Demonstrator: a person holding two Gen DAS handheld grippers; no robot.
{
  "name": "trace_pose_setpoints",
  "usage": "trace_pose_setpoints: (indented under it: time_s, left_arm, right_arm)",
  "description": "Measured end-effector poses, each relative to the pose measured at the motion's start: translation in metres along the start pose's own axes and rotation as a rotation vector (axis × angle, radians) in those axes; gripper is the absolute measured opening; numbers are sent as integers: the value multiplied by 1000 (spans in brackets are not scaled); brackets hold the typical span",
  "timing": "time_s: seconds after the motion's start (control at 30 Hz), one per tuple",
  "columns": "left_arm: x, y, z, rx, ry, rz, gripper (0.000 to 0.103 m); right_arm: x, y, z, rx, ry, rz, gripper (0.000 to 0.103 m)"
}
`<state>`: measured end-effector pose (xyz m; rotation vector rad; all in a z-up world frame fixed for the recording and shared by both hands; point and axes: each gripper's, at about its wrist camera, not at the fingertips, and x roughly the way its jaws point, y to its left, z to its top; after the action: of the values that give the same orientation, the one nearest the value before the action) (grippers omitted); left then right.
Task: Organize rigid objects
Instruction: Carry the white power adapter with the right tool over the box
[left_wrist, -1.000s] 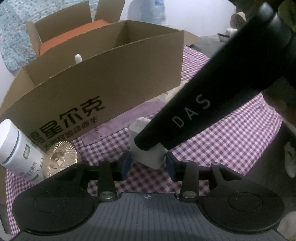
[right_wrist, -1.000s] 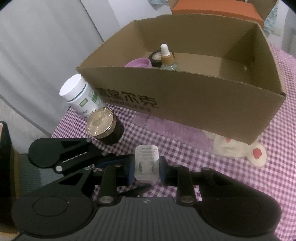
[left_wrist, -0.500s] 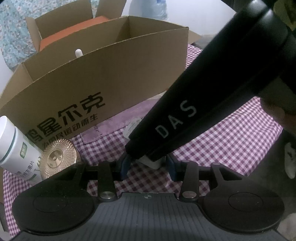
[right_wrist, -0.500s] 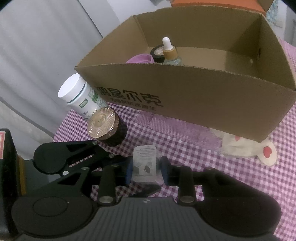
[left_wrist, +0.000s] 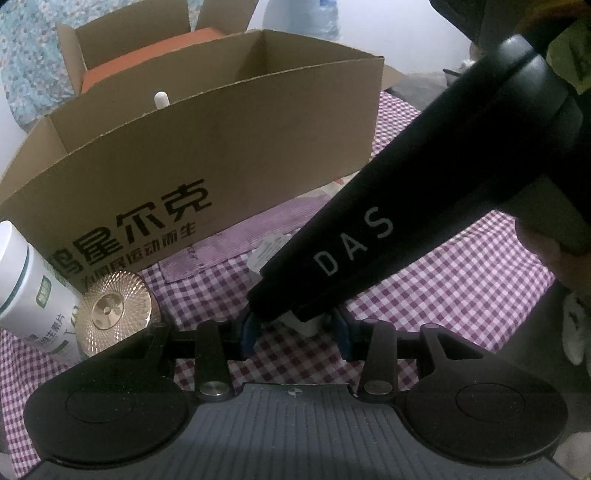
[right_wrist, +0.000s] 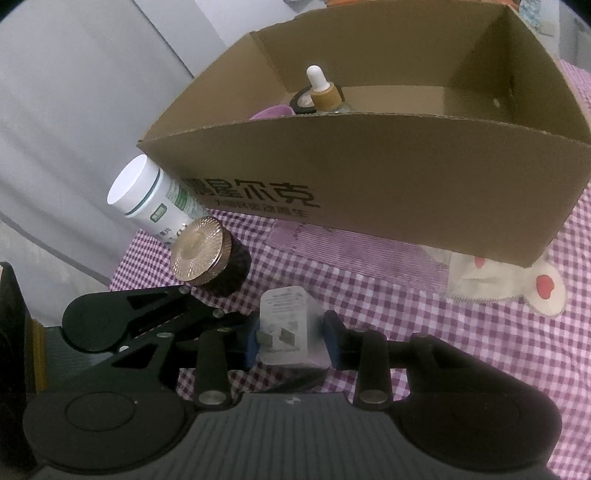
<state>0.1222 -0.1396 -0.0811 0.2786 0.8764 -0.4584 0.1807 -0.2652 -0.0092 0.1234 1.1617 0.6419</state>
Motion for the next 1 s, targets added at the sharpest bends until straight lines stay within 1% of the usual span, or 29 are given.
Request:
trace_pose_setpoints:
  time_s: [0.23,0.5,0.8,1.0]
  left_arm:
    - [-1,-2,-2,-2,-7,-3,39]
    - [-18,-2,2,-4,-41,-2,38]
    - [-55,-7,14,4,-128,10,38]
    - [-79,-13,32,12,-212,34,38]
  right_arm:
    - [-3,-3,-1,8,-19,5,37]
    - [-14,-2,-3,7,-52,-12,31]
    - [-40,7,-1,-13,-109,-26,30]
    - [-72,17,10,-50,-180,-34,30]
